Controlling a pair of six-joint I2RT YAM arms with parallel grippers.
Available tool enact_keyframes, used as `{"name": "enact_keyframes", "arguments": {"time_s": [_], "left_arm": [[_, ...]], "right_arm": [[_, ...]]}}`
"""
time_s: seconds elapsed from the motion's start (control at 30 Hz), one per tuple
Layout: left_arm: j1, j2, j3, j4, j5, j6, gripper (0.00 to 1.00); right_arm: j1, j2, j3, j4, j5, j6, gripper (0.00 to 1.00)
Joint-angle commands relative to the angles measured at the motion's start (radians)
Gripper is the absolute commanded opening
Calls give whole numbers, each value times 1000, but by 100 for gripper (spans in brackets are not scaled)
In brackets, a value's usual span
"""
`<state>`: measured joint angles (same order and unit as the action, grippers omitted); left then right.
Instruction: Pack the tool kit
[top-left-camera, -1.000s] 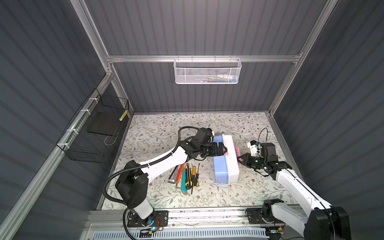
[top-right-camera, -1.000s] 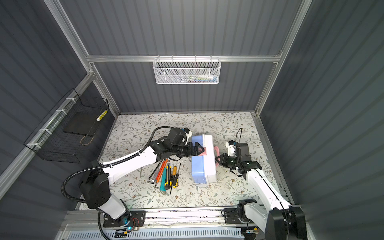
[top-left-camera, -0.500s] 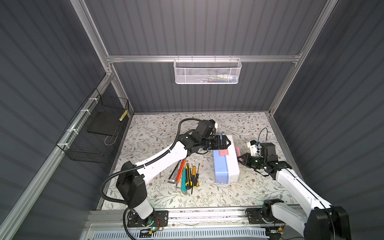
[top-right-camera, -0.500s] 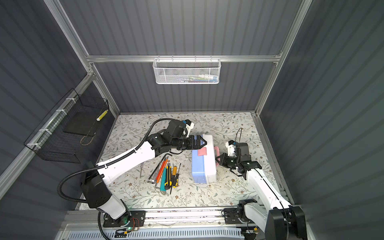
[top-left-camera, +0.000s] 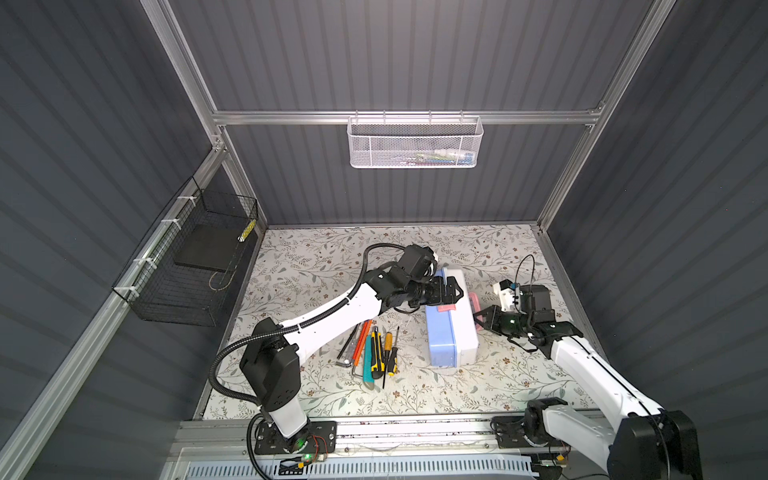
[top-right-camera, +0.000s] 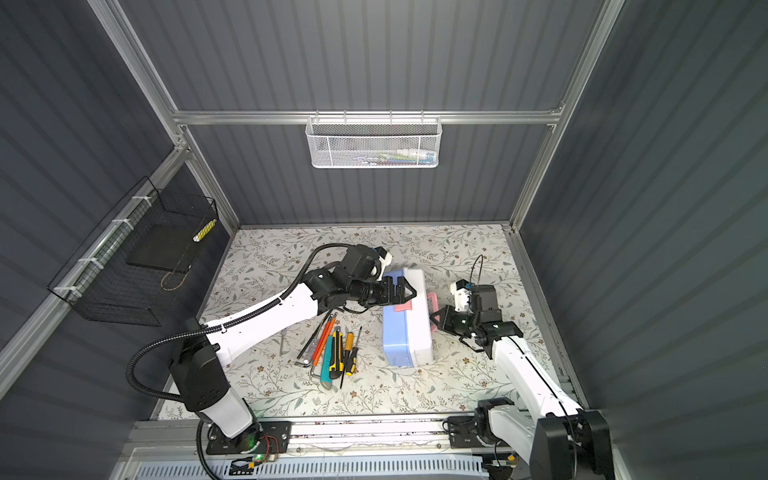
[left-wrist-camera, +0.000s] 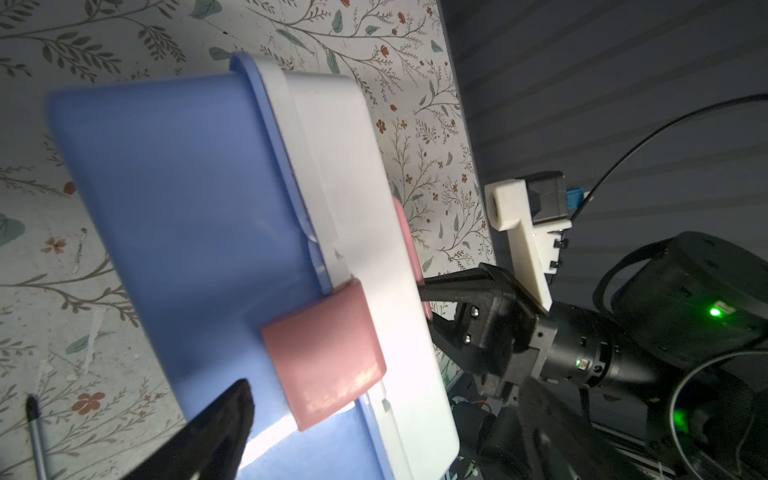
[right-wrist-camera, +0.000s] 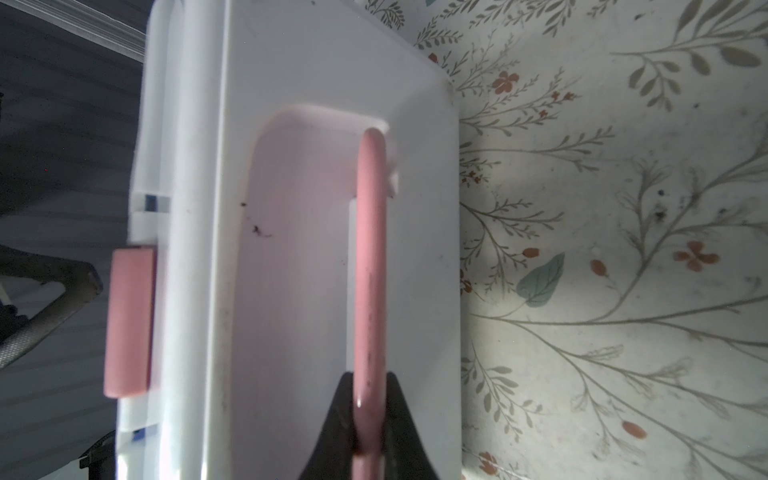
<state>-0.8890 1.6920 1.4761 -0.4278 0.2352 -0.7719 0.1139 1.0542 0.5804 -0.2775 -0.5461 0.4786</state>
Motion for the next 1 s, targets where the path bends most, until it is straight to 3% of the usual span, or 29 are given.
{"name": "enact_keyframes", "arguments": {"time_s": [0.0,0.23,0.6,0.97], "left_arm": [[-5,23,6,-47,3,-17,99],[-6,26,-31,57,47,-62,99],[-9,64,-37,52,87,-70,100],[-14,80,-190,396,251,-155,99]], "right_arm": [[3,3,9,26,-2,-9,0],[4,9,6,36,0,-14,0],[35,28,31,28,47,-45,0],[151,97,108,3,172,-77,0]]}}
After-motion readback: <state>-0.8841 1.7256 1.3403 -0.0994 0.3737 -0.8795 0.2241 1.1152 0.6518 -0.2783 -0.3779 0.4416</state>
